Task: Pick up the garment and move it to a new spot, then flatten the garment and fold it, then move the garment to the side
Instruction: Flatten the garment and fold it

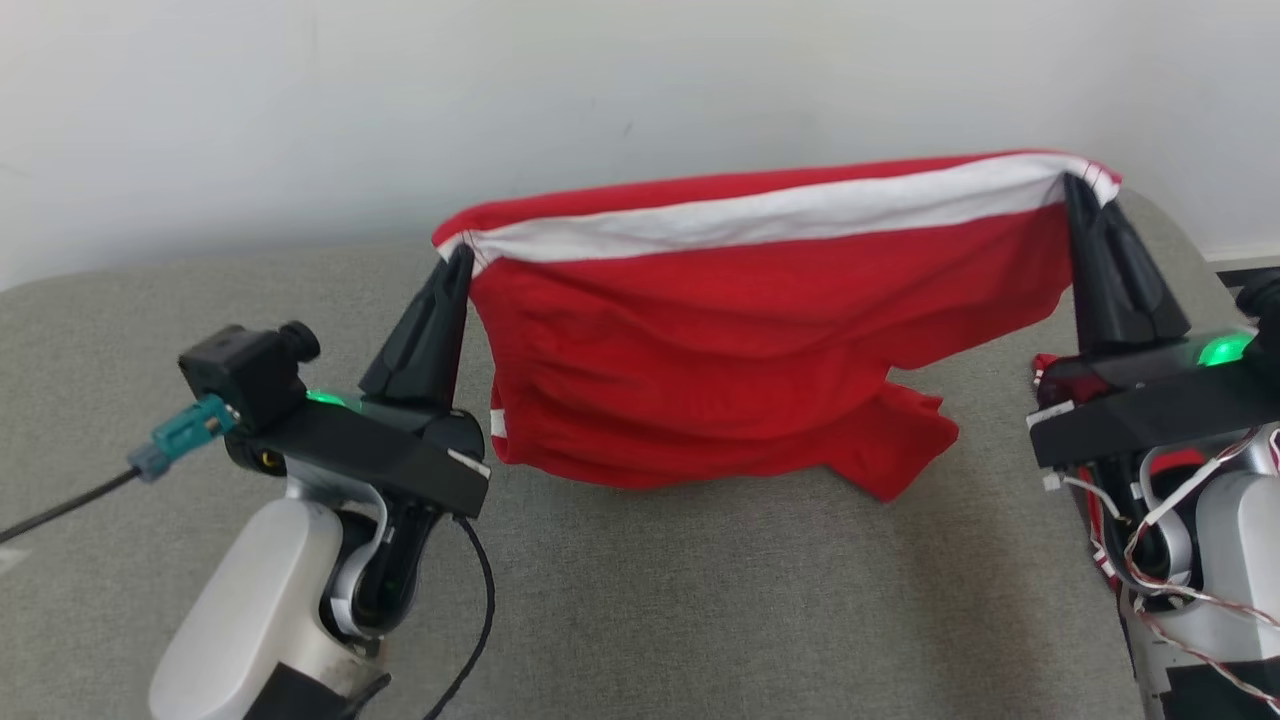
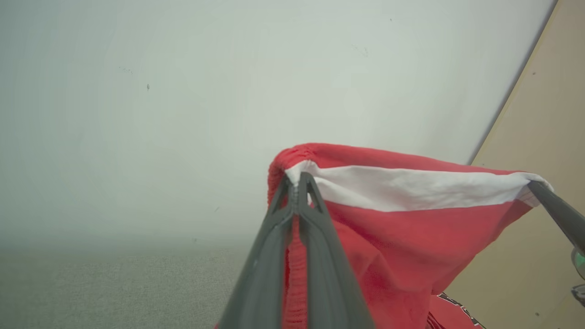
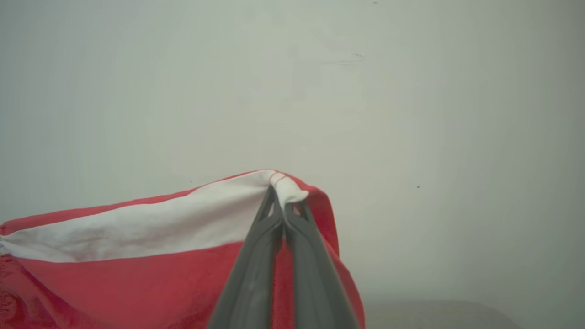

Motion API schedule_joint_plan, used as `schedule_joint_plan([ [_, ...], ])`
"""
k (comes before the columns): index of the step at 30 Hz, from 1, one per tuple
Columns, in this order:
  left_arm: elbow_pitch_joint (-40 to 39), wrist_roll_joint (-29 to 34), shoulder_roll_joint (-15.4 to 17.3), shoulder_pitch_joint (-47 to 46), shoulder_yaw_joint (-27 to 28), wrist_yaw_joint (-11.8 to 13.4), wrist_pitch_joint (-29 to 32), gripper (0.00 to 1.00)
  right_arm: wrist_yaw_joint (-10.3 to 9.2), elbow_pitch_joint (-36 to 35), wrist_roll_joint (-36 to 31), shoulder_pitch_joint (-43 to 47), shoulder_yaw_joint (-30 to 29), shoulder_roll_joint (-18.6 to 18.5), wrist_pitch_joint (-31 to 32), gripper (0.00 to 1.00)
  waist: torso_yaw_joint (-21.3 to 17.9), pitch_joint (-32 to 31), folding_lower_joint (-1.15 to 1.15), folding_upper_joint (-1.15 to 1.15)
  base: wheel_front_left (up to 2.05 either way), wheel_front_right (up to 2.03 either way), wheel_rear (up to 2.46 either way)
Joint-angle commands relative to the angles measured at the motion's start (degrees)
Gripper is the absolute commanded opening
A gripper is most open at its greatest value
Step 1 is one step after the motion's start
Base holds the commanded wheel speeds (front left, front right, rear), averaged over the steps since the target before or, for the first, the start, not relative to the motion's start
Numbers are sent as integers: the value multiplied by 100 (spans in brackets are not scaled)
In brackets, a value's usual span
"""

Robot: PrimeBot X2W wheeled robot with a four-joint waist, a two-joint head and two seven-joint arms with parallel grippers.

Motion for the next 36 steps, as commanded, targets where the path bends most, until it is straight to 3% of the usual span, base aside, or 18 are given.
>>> schedule_joint_plan([
  [1, -60, -46, 21, -101, 31, -3, -7, 0, -11, -9, -47, -79, 12, -36, -53, 0, -7, -32, 0, 0, 0, 0, 0],
  [10, -519, -369, 83, -461, 29, -7, 196, 0, -11, -203, -230, -559, -109, -140, -301, 0, -34, -201, 0, 0, 0, 0, 0],
  [18, -603, -447, 112, -530, 33, 29, 244, 0, -11, -169, -228, -721, 98, -278, -154, 0, -99, -200, 0, 0, 0, 0, 0],
  [25, -214, -1, 171, -944, -197, 73, 253, 0, -11, 511, -46, -1289, 451, -386, -203, 0, -156, 96, 0, 0, 0, 0, 0],
  [36, 605, 324, 92, -1845, -176, 87, -156, 0, -11, 1633, -94, -2571, 991, -308, -788, 0, -231, 711, 0, 0, 0, 0, 0],
])
